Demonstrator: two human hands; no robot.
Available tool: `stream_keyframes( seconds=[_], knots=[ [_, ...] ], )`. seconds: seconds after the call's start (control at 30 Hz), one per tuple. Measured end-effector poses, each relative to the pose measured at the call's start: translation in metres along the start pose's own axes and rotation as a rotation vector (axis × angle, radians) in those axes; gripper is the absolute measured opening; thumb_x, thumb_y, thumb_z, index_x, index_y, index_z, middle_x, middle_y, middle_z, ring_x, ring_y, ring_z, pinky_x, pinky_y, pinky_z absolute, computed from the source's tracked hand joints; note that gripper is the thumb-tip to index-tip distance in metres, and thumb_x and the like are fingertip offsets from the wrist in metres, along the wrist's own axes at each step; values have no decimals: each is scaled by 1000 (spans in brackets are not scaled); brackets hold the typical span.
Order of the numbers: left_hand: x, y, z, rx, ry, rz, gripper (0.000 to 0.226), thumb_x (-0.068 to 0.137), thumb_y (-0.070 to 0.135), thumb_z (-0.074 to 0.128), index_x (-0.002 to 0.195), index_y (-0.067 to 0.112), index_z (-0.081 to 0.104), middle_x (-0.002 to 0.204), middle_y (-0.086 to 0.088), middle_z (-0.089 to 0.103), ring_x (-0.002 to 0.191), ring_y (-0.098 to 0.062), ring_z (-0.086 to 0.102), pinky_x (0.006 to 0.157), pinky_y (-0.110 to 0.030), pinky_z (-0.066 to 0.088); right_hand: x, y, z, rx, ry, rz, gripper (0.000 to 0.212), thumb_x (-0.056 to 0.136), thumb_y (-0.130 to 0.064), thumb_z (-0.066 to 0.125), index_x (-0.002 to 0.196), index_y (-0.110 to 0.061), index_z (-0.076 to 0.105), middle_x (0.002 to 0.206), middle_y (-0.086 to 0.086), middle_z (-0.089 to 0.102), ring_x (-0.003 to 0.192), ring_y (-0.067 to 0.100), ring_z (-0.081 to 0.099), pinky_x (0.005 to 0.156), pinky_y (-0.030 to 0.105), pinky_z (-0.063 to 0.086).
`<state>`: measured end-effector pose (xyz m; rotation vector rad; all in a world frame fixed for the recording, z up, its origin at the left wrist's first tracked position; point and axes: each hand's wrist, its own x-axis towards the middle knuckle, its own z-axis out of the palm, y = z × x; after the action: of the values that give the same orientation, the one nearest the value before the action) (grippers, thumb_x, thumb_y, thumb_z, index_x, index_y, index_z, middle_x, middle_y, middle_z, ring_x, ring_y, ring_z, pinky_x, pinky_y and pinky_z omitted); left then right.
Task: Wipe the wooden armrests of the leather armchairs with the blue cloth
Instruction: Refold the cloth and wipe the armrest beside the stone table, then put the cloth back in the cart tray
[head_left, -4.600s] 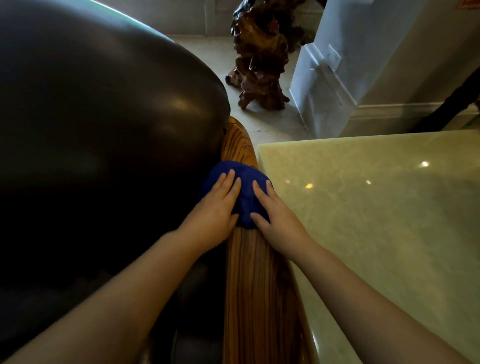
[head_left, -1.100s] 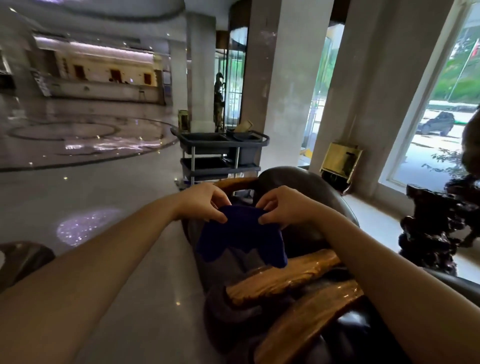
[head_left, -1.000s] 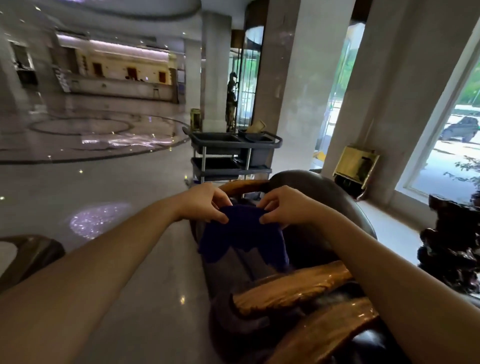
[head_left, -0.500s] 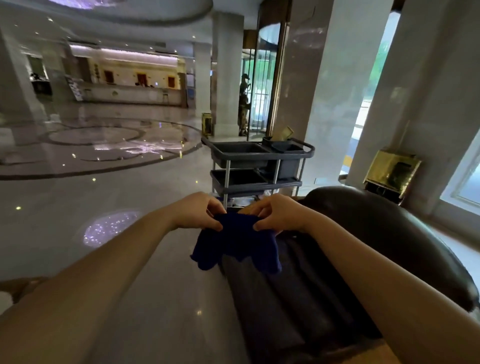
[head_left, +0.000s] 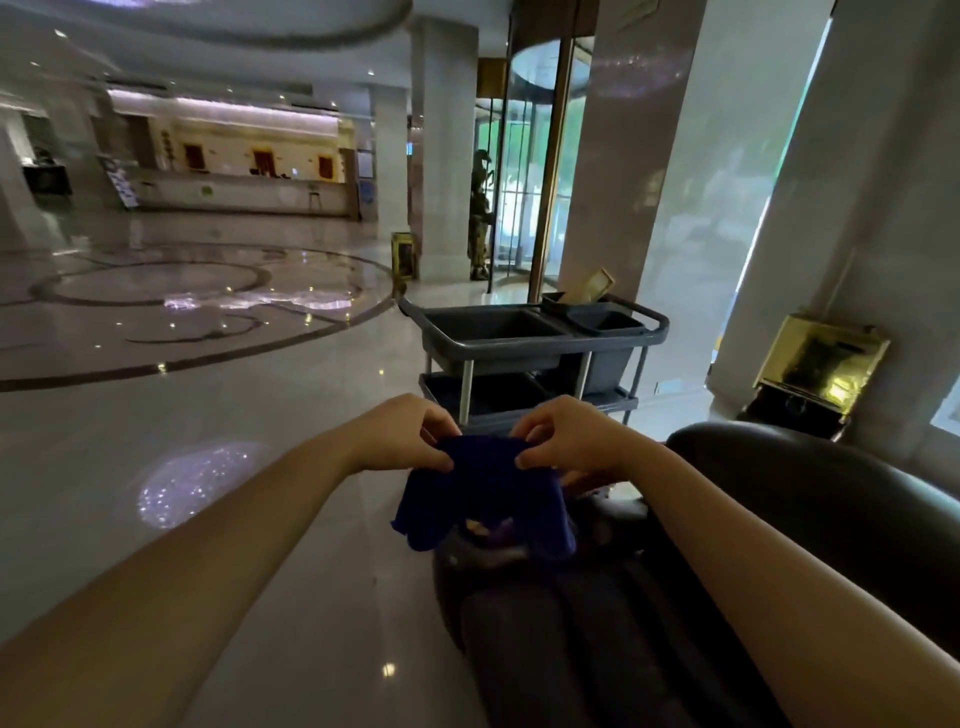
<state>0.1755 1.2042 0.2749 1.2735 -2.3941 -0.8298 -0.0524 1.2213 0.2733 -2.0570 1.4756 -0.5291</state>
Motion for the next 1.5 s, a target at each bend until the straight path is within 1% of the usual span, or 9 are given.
stream_keyframes(
  seconds=[0.17, 0.43, 0.6, 0.73, 0.9, 1.07, 1.17, 1.3, 1.5],
  knots=[
    [97, -54, -61, 27, 32, -46, 24, 78, 14, 68, 101, 20, 65, 98, 3, 68, 89, -8, 64, 79, -22, 51, 134, 18, -29, 1, -26, 1, 22, 75, -17, 73, 96, -20, 66, 90, 1, 67, 77, 15, 67, 55, 17, 54],
    [236, -160, -149, 8, 91, -73, 25, 77, 13, 68, 101, 17, 66, 99, -1, 69, 91, -12, 65, 85, -31, 54, 335, 39, -54, 8, -49, -21, 19, 76, -18, 72, 91, -26, 64, 82, -5, 65, 71, 9, 64, 52, 14, 50],
    [325, -236, -192, 45, 75, -26, 23, 78, 14, 67, 101, 18, 65, 99, 0, 68, 90, -10, 63, 79, -22, 51, 447, 59, -52, 43, -15, -23, 21, 77, -18, 71, 85, -34, 61, 86, -8, 64, 77, 9, 65, 57, 16, 54],
    [404, -286, -247, 100, 12, 28, 23, 78, 16, 67, 100, 20, 65, 95, 4, 67, 89, -9, 64, 75, -18, 51, 536, 67, -59, 75, 64, 36, 18, 75, -19, 72, 87, -29, 65, 87, -3, 67, 80, 14, 67, 66, 25, 58],
    [508, -329, -309, 161, -52, 95, 24, 78, 17, 67, 101, 22, 65, 89, 12, 61, 86, -4, 60, 68, -13, 45, 636, 81, -80, 114, 167, 112, 19, 76, -17, 71, 94, -23, 66, 90, 3, 68, 80, 16, 67, 61, 20, 56],
    [609, -366, -333, 191, -132, 146, 17, 78, 18, 68, 91, 29, 66, 81, 19, 60, 76, 2, 58, 60, -11, 41, 715, 115, -101, 94, 208, 217, 20, 75, -19, 72, 94, -22, 66, 88, 1, 67, 75, 11, 65, 57, 18, 54],
    [666, -379, -342, 169, -143, 178, 17, 77, 19, 69, 82, 34, 64, 79, 19, 61, 73, 3, 59, 57, -10, 41, 758, 139, -123, 77, 212, 257, 23, 76, -20, 73, 98, -19, 67, 95, 3, 66, 83, 17, 65, 63, 23, 56],
    [748, -394, -350, 160, -149, 210, 20, 76, 17, 69, 95, 23, 68, 86, 11, 65, 79, -2, 61, 66, -12, 45, 813, 174, -154, 49, 263, 274, 23, 74, -22, 74, 96, -21, 68, 95, 2, 68, 86, 16, 66, 68, 22, 55],
    [875, -410, -355, 165, -165, 289, 21, 76, 17, 68, 95, 23, 69, 83, 13, 64, 78, -1, 59, 64, -11, 40, 885, 233, -197, 73, 353, 362, 21, 74, -22, 73, 95, -26, 69, 83, -10, 65, 79, 5, 63, 52, 10, 45]
  ],
)
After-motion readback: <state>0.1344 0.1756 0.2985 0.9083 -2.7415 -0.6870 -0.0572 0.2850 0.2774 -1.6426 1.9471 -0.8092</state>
